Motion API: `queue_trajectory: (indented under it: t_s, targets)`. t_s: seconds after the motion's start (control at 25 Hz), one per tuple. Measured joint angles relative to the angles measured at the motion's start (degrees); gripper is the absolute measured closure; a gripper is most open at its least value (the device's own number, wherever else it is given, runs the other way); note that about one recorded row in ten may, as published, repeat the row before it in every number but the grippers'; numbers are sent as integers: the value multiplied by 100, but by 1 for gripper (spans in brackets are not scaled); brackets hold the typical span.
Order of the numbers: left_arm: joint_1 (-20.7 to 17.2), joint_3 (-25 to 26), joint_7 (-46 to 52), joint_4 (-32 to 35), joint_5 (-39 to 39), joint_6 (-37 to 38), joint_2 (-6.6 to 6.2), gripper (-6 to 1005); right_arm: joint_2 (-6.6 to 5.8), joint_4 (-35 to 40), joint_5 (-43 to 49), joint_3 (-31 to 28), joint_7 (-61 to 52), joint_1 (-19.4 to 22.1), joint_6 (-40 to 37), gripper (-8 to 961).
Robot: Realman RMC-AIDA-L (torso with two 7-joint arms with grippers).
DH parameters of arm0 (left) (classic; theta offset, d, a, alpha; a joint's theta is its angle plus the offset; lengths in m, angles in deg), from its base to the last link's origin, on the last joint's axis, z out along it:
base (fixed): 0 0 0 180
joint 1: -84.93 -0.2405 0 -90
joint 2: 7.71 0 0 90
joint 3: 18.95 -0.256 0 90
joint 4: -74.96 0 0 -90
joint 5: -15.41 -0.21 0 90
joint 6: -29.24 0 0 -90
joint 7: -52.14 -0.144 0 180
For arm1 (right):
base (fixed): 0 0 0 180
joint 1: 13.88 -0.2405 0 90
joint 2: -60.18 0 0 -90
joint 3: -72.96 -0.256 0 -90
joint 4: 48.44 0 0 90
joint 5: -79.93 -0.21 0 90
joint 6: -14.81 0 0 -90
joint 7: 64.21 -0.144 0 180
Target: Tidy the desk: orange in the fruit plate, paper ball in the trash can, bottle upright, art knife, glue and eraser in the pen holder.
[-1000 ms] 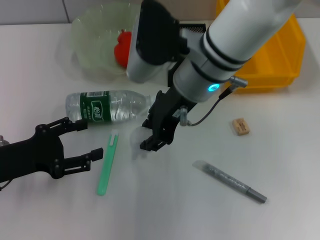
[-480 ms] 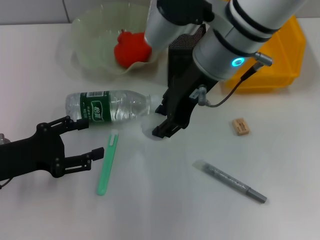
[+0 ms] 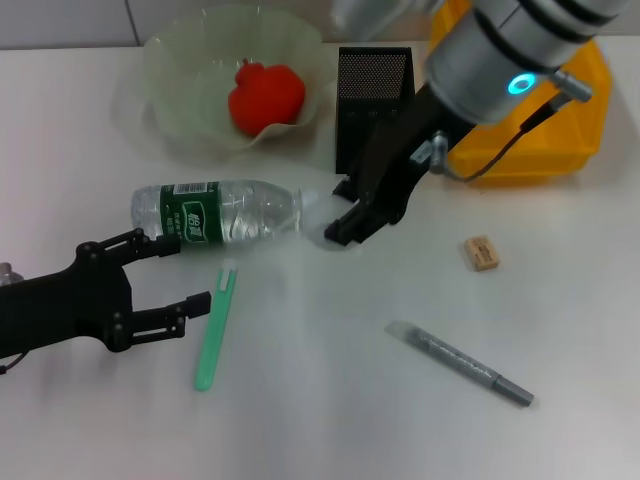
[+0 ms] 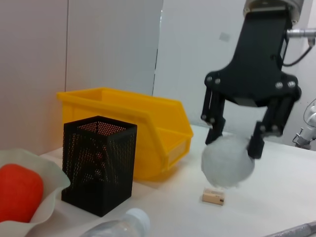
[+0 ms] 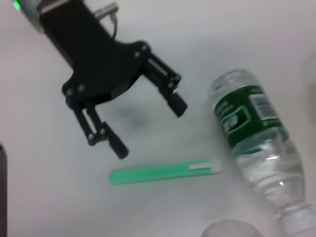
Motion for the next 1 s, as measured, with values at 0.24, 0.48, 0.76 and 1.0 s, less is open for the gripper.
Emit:
queue_trajectory:
  t_s: [0.24, 0.48, 0.76, 1.0]
  targets:
    - [56, 0, 0, -4, -9, 0, 29, 168, -25, 290, 120, -483, 0, 101, -277, 497]
    - [117, 0, 1, -6, -9, -1, 48, 170, -63, 464, 222, -820, 0, 178, -436, 498]
    - [181, 0, 15, -6, 9, 14, 57, 172, -135, 581, 388, -1453, -3, 292, -469, 498]
    - [245, 1, 18, -6, 27, 22, 70, 174, -208, 609, 425, -1811, -7, 410, -468, 499]
